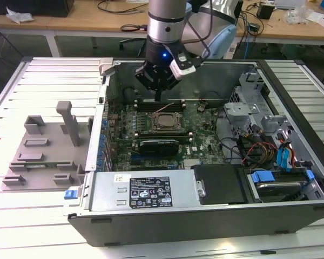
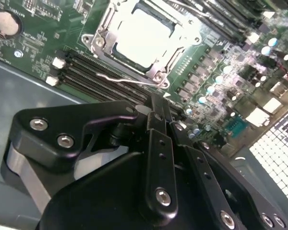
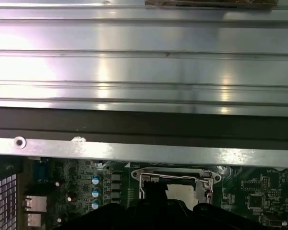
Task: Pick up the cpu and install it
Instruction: 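Install the first cpu locking lever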
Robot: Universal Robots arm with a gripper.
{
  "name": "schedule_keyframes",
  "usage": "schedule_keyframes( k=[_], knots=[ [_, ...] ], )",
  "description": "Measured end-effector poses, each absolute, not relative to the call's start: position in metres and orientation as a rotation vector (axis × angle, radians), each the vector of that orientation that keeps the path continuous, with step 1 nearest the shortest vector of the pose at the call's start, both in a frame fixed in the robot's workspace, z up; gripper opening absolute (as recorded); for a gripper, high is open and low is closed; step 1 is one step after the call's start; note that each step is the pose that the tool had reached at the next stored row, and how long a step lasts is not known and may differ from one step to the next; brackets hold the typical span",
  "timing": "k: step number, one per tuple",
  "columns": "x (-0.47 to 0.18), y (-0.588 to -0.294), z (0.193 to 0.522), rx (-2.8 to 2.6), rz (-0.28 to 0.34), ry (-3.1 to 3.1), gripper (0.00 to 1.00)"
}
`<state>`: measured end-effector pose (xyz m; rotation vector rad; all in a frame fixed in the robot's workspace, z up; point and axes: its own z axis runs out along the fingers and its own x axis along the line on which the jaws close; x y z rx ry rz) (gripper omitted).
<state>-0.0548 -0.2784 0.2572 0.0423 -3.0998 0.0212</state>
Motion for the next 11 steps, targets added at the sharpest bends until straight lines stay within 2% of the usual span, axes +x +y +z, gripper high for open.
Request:
schedule_keyframes(
  k=[5, 11],
  knots=[
    [-0.054, -0.283, 0.254, 0.048, -0.029, -3.099, 0.11],
    [-0.054, -0.283, 0.241, 0.081, -0.03, -3.097, 0.11]
  ],
)
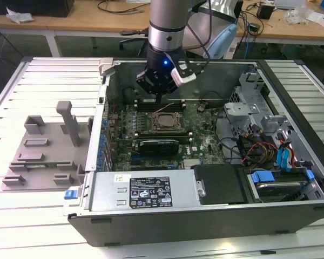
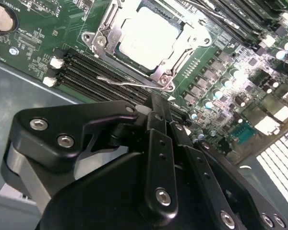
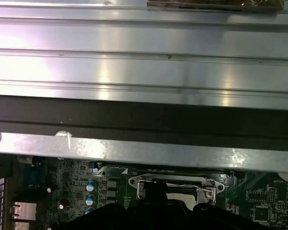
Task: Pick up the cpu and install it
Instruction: 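Install the first cpu locking lever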
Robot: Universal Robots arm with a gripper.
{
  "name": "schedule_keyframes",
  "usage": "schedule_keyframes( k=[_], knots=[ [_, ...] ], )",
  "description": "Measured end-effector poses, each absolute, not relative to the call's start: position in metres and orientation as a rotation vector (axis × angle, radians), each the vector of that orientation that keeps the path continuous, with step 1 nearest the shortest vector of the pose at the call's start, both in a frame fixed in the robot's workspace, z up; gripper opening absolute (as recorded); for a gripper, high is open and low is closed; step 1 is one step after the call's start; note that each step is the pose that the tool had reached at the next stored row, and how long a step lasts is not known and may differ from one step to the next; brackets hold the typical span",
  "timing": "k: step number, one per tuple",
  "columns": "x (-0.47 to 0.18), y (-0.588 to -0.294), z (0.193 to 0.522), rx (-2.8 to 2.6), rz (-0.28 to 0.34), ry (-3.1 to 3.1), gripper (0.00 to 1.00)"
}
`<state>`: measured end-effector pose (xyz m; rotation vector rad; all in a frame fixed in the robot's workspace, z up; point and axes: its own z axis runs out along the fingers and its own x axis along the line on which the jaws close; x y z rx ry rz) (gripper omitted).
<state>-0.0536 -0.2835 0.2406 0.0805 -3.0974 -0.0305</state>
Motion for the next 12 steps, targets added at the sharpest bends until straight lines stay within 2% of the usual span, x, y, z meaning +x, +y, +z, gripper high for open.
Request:
schedule_keyframes(
  k=[12],
  knots=[
    [-0.048, -0.279, 0.225, 0.141, -0.029, -3.093, 0.11]
  ],
)
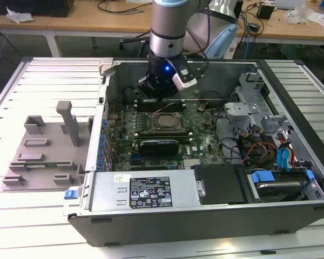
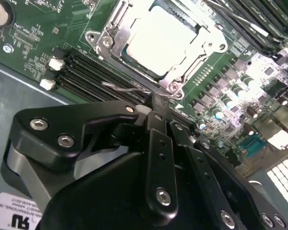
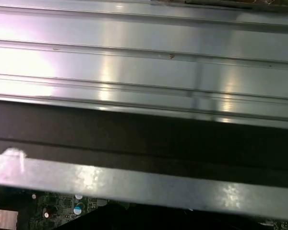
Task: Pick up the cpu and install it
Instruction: 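Install the first cpu locking lever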
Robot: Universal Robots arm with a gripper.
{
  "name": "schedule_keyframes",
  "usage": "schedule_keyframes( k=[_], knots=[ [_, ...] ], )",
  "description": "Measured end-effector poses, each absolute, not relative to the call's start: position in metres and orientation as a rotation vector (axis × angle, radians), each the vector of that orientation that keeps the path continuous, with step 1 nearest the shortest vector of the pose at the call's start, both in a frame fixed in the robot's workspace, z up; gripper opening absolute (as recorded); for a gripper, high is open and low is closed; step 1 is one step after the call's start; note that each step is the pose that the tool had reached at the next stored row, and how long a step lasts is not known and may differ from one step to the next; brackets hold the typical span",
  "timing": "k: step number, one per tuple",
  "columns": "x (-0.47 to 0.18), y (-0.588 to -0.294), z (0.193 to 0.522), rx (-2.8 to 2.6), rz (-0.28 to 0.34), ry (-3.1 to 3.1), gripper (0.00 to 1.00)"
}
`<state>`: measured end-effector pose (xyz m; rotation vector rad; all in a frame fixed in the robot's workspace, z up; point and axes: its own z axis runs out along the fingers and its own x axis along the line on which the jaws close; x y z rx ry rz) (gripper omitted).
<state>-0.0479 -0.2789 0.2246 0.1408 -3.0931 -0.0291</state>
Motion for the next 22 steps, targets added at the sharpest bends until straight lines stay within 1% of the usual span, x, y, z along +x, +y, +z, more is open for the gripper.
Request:
schedule_keyframes(
  k=[15, 22],
  knots=[
    [-0.017, -0.279, 0.207, 0.141, -0.03, -3.075, 0.11],
    [-0.011, -0.281, 0.203, 0.138, -0.03, -3.073, 0.11]
  ],
)
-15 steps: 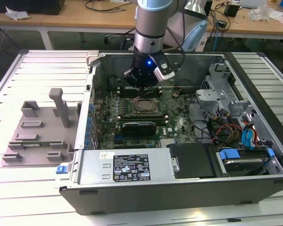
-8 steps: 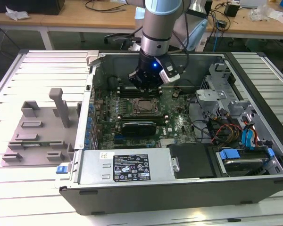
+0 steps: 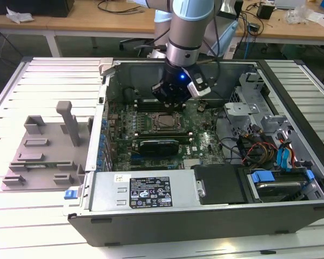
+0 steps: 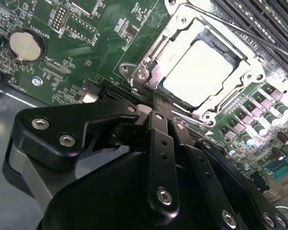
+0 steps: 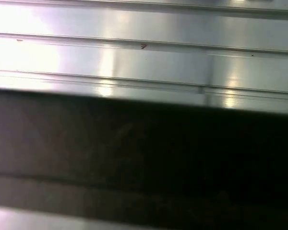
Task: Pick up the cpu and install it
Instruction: 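Install the first cpu locking lever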
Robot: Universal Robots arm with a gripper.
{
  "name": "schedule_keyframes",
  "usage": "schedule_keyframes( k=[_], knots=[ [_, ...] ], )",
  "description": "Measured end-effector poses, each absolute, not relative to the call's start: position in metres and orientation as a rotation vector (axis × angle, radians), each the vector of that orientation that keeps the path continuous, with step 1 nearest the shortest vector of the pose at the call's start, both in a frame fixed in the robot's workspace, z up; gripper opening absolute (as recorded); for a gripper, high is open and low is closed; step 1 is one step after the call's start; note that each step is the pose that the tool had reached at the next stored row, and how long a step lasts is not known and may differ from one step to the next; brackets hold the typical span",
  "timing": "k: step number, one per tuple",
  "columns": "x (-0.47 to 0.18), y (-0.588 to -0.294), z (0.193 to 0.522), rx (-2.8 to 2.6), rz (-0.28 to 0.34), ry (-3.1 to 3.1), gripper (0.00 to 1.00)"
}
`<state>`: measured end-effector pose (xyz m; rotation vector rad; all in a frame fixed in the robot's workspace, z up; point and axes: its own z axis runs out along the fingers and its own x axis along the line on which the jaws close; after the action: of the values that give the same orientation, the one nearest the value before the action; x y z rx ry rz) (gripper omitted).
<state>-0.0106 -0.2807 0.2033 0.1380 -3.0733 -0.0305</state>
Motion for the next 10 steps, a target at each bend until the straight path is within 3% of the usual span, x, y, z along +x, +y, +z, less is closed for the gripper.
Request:
schedule_keyframes(
  k=[10],
  knots=[
    [-0.0064, -0.28, 0.2003, 0.138, -0.033, -3.073, 0.11]
  ],
)
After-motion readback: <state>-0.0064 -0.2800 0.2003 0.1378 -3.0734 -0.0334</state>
